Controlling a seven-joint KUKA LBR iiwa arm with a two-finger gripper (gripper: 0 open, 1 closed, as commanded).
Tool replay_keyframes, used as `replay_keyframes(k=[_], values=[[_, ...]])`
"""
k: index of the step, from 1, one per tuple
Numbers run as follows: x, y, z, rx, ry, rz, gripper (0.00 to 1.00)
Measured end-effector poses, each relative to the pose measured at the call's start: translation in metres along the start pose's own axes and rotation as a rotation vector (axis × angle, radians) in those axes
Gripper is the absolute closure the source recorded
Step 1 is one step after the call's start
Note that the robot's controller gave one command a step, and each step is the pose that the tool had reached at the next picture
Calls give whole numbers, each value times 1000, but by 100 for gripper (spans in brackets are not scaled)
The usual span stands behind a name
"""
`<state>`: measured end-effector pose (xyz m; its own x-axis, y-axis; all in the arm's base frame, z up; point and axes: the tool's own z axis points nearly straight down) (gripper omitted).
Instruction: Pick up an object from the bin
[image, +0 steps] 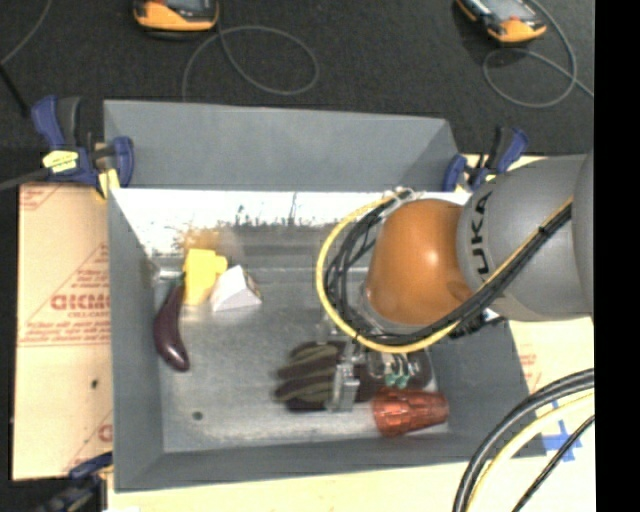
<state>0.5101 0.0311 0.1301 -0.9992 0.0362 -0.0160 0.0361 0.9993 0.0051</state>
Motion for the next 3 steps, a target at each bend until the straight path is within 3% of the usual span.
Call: replay_keyframes(k=[1, 2, 3], values=[[-45, 7, 32, -1, -4, 17, 100], [-45, 7, 32, -1, -4, 18, 100], [-57, 8, -85, -1, -8, -6, 100]])
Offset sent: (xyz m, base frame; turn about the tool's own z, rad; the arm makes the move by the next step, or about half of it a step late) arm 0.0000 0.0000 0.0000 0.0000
